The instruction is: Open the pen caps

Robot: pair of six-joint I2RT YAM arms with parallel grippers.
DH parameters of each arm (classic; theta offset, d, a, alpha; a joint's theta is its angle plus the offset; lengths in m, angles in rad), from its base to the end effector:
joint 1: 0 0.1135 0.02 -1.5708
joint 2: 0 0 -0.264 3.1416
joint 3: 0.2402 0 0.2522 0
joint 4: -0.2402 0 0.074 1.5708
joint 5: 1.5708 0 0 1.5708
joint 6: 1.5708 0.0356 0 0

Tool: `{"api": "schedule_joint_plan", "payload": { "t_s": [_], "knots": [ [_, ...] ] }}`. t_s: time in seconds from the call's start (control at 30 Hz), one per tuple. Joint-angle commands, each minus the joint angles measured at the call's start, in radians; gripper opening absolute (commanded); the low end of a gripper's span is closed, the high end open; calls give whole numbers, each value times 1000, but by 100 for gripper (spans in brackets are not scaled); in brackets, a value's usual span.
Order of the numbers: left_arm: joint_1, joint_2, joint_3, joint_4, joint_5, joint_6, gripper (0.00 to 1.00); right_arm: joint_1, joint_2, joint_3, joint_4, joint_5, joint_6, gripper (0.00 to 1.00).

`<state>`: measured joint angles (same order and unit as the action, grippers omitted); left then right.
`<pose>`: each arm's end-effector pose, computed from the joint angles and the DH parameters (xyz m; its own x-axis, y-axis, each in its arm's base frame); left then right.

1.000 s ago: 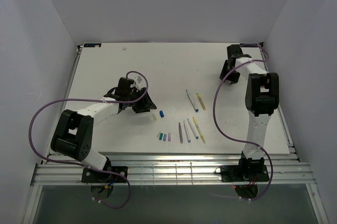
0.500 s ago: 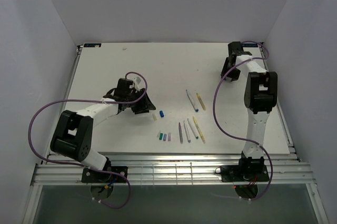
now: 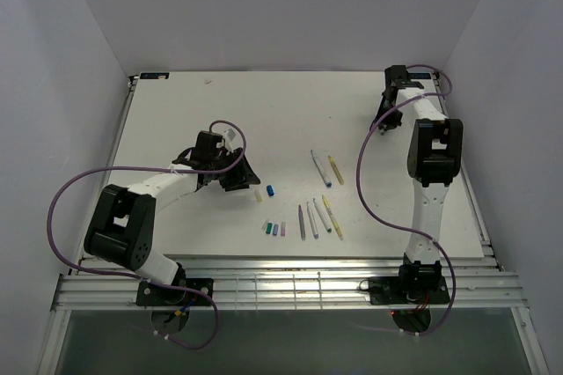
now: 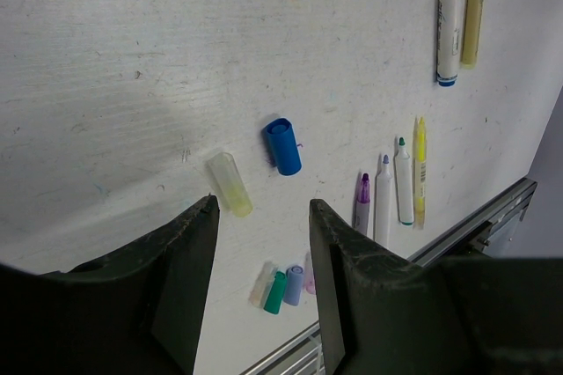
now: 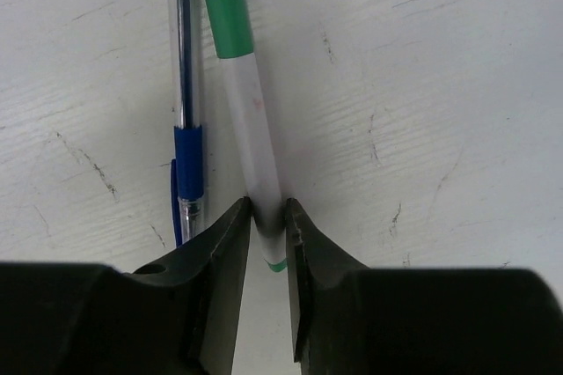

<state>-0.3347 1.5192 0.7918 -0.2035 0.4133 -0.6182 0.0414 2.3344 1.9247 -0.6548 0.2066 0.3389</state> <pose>0.2719 -0.1097 0.1736 -0.9231 -0.2409 -0.2999 -0.0094 0.7934 -0.6086 0.5038 0.0136 0.1665 -0.8045 0.2923 -0.5170 0.3460 0.9382 -0.0080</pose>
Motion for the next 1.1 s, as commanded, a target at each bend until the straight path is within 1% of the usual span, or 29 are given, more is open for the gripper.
{"api": "schedule_joint_plan", "payload": {
  "t_s": [0.0,0.07,0.23,0.27,0.33,0.43,0.6,0.73,0.8,0.83,0.9,0.93,0.97,1.0,1.03,1.07],
  "knots": [
    [5,-24,33,-7,25,2,56,-1,59,-68,-66,-27,15,28],
    [6,-27,44,-22,25,3,56,-1,39,-110,-65,-16,20,22],
    [6,-36,87,-79,24,9,56,-2,2,-180,-68,-7,29,15],
    [6,-39,92,-88,24,9,56,-2,-13,-191,-66,-7,32,11],
    [5,-50,101,-112,27,2,56,-2,-30,-223,-65,-7,35,8],
    [6,-71,106,-135,39,-32,56,-3,-78,-266,-55,-15,38,8],
    [6,-106,112,-149,90,-116,56,-5,-210,-305,-42,-30,49,8],
    [6,-126,126,-169,108,-189,56,-3,-358,-297,-65,-55,54,8],
    [6,-129,124,-177,114,-212,56,-2,-412,-311,-80,-113,64,8],
    [6,-129,126,-178,120,-233,56,0,-467,-326,-80,-143,71,8],
    [6,-126,127,-177,133,-258,56,21,-529,-401,-75,-196,75,8],
    [6,-126,127,-175,146,-267,56,31,-594,-435,-71,-237,74,8],
    [5,-125,129,-172,156,-281,56,50,-627,-513,-60,-262,74,8],
    [5,-120,135,-166,165,-288,56,58,-661,-556,-36,-316,74,8],
    [5,-117,139,-162,185,-296,57,67,-720,-599,-22,-347,77,8],
    [5,-117,144,-154,197,-310,57,93,-745,-639,-11,-374,78,8]
  ]
}}
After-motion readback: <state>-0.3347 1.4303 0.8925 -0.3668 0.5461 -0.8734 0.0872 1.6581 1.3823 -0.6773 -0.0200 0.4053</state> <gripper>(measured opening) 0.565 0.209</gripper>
